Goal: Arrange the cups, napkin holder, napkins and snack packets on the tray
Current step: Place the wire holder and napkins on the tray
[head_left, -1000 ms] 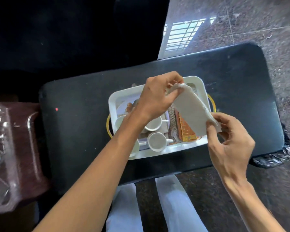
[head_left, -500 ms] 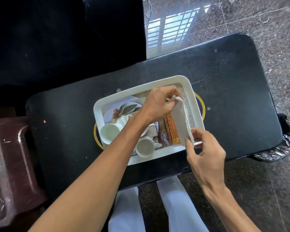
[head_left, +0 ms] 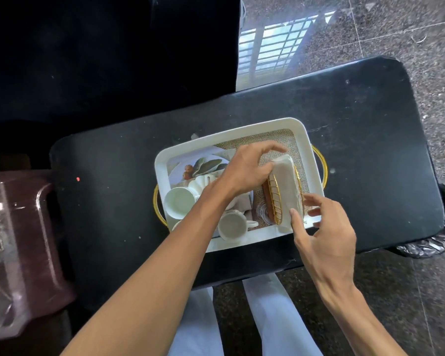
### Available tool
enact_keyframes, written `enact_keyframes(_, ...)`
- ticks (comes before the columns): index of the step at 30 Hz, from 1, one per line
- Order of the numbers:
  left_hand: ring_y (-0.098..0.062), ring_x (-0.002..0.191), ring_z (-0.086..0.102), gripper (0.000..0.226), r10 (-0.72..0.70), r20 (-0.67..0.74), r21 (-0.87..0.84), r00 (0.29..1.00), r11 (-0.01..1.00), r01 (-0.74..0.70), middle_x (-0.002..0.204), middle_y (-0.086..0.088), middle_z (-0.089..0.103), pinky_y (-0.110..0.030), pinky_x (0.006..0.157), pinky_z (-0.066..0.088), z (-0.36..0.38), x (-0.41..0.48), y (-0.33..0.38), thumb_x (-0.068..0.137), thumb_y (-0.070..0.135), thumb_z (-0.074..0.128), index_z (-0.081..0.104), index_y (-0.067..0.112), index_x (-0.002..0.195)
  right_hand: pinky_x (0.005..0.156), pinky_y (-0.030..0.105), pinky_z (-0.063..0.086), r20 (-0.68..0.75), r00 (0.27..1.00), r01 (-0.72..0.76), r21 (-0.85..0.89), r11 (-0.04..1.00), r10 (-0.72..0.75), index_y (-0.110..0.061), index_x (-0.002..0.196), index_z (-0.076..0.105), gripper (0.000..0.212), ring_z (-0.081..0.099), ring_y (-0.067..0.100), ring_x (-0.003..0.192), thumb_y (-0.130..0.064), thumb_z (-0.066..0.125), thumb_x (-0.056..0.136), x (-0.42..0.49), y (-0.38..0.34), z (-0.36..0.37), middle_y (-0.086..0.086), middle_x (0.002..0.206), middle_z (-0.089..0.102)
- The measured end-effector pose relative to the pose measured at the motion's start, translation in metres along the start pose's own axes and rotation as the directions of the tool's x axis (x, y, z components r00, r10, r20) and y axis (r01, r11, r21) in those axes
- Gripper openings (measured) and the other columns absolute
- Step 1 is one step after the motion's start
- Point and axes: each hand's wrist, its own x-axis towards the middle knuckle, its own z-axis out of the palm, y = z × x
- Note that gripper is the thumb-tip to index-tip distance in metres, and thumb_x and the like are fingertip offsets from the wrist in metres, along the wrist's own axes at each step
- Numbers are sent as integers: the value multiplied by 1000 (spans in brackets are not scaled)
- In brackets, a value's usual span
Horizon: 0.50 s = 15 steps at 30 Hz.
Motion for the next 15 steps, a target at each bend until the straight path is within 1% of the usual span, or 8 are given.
enact_keyframes(3,-15,126,62,33,-40,-160,-150,986,989,16,134,2,70,-33,109,48,-15,-26,-11,96,9,62,69,22,126,72,37,57,12,1000,24,21,1000,-24,-17,118,61,35,62,15,90,-26,73,86,4,-16,-2,-1,106,66)
enact_keyframes(6,-12,114,69,29,-150,-276,-323,949,945,55,123,-2,74,-24,102,53,-35,-66,-28,97,4,60,71,15,122,71,38,56,75,995,62,85,994,-68,-18,116,61,32,63,15,87,-23,73,87,9,-46,3,-2,104,66)
enact_keyframes(8,-6,106,69,26,-229,-364,-394,903,916,74,120,-5,75,-17,97,53,-51,-100,-40,97,-1,60,71,8,118,73,42,57,150,980,109,142,984,-130,-18,117,62,32,65,21,86,-21,74,87,11,-67,14,1,103,67)
enact_keyframes(10,-1,97,68,23,-320,-477,-464,819,883,75,116,-9,76,-14,89,53,-69,-138,-51,94,-6,60,72,2,113,73,42,59,278,942,131,210,969,-188,-25,120,60,36,66,21,83,-30,73,87,13,-79,28,1,103,66)
enact_keyframes(11,-4,96,68,23,-369,-526,-505,766,860,67,116,-14,76,-16,87,53,-79,-158,-58,93,-7,59,72,-1,112,73,33,59,365,907,126,235,964,-207,-32,123,57,40,67,16,84,-41,71,87,14,-85,36,-1,105,65)
enact_keyframes(13,-12,97,68,24,-465,-586,-595,664,803,38,115,-21,75,-19,87,54,-99,-197,-71,92,-7,57,71,-1,112,79,9,50,533,815,114,242,964,-230,-43,127,52,52,63,2,96,-62,65,81,19,-101,53,-14,114,62)
enact_keyframes(14,-13,97,68,25,-509,-607,-629,611,777,23,114,-21,75,-19,86,54,-109,-217,-78,93,-6,56,71,1,112,80,4,45,587,777,108,234,966,-229,-46,127,51,57,59,-5,99,-69,64,77,22,-107,67,-22,115,59)
enact_keyframes(15,-13,97,69,26,-546,-627,-652,556,758,10,113,-20,76,-19,86,55,-118,-236,-86,93,-5,56,72,5,111,79,4,44,611,754,108,248,963,-242,-46,127,51,61,56,-9,99,-72,64,74,21,-113,81,-28,114,57)
